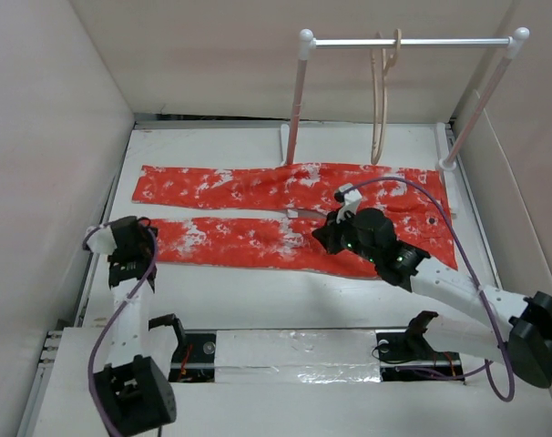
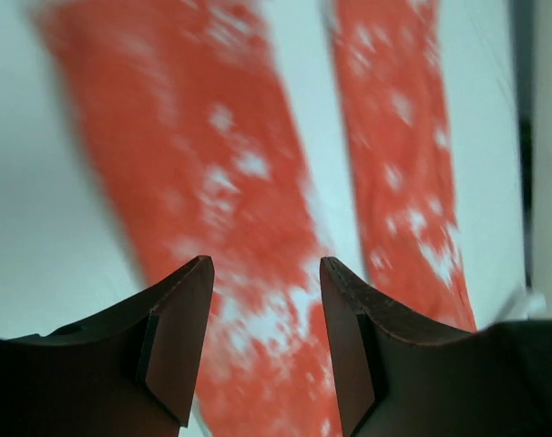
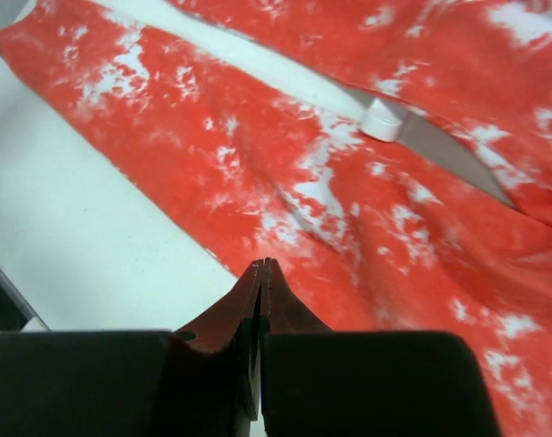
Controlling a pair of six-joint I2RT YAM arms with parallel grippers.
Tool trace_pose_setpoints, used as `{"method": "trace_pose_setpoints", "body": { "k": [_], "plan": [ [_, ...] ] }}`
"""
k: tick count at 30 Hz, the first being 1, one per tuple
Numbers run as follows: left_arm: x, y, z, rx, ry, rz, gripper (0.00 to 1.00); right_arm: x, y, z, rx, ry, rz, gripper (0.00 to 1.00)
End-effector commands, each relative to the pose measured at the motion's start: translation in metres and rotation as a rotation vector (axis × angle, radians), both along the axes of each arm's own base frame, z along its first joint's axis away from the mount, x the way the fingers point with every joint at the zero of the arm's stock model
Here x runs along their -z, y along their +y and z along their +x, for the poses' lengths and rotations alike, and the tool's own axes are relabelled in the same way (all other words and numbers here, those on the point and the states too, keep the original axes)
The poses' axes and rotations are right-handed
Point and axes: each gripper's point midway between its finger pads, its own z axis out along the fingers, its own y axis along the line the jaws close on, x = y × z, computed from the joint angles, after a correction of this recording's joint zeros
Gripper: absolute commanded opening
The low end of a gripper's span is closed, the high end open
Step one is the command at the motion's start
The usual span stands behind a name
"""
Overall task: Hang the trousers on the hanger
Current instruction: Flatten out the trousers at the center of the board, then fold the trousers at the center of the board.
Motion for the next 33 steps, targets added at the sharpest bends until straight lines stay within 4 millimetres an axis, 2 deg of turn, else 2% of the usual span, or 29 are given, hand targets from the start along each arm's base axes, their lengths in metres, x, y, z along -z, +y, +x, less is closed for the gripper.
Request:
{"method": "trace_pose_setpoints", "body": {
  "k": [1, 2, 3, 4, 6, 8, 9, 10, 12, 17, 20, 22, 23, 24, 25, 27, 28, 30, 31, 33],
  "plan": [
    [0.029, 0.032, -0.032, -0.102, 0.145, -0.055, 0.48, 0.01, -0.024, -0.003, 0.011, -0.02, -0.037, 0.0],
    [0.035, 0.04, -0.036, -0.119, 0.163, -0.075, 0.48, 0.005, -0.021, -0.005, -0.007, -0.037, -0.009, 0.0],
    [0.041, 0.056, -0.044, -0.168, 0.176, -0.095, 0.49, 0.003, -0.025, -0.003, 0.005, -0.052, 0.002, 0.0],
    [0.054, 0.058, -0.048, -0.158, 0.226, -0.111, 0.49, 0.005, -0.029, -0.003, 0.015, -0.053, 0.005, 0.0],
    [0.057, 0.063, -0.045, -0.155, 0.25, -0.123, 0.51, 0.0, -0.034, -0.005, 0.019, -0.054, 0.011, 0.04],
    [0.07, 0.069, -0.05, -0.188, 0.32, -0.13, 0.51, -0.003, -0.034, -0.008, 0.009, -0.058, 0.022, 0.08],
    [0.071, 0.071, -0.047, -0.187, 0.318, -0.123, 0.57, -0.003, -0.033, -0.009, 0.002, -0.059, 0.024, 0.1],
    [0.077, 0.071, -0.047, -0.187, 0.339, -0.135, 0.58, -0.003, -0.035, -0.008, 0.01, -0.059, 0.026, 0.11],
    [0.079, 0.072, -0.043, -0.183, 0.327, -0.133, 0.65, -0.003, -0.035, -0.008, 0.009, -0.057, 0.029, 0.12],
    [0.084, 0.075, -0.036, -0.188, 0.315, -0.139, 0.65, -0.001, -0.031, -0.009, -0.015, -0.05, 0.028, 0.13],
    [0.09, 0.073, -0.031, -0.179, 0.3, -0.161, 0.54, 0.002, -0.032, -0.006, -0.002, -0.043, 0.015, 0.14],
    [0.096, 0.076, -0.029, -0.194, 0.31, -0.155, 0.41, 0.002, -0.034, -0.005, 0.014, -0.045, 0.01, 0.14],
    [0.098, 0.077, -0.029, -0.203, 0.318, -0.155, 0.33, 0.002, -0.035, -0.003, 0.023, -0.047, 0.007, 0.14],
    [0.098, 0.076, -0.027, -0.193, 0.323, -0.154, 0.07, 0.004, -0.035, -0.003, 0.025, -0.044, 0.006, 0.14],
    [0.094, 0.075, -0.021, -0.166, 0.313, -0.158, 0.0, 0.005, -0.039, -0.002, 0.038, -0.039, 0.006, 0.15],
    [0.083, 0.071, -0.013, -0.129, 0.295, -0.144, 0.0, 0.008, -0.042, -0.001, 0.063, -0.03, 0.005, 0.19],
    [0.064, 0.067, -0.003, -0.103, 0.243, -0.108, 0.0, 0.012, -0.054, 0.007, 0.126, -0.026, -0.01, 0.22],
    [0.041, 0.061, 0.004, -0.074, 0.161, -0.076, 0.0, 0.018, -0.064, 0.01, 0.173, 0.003, -0.013, 0.26],
    [0.012, 0.052, 0.011, -0.029, 0.061, -0.038, 0.0, 0.021, -0.072, 0.014, 0.211, 0.015, -0.015, 0.27],
    [-0.021, 0.04, 0.016, 0.023, -0.057, 0.012, 0.0, 0.036, -0.089, 0.015, 0.287, 0.049, -0.025, 0.3]
  ]
}}
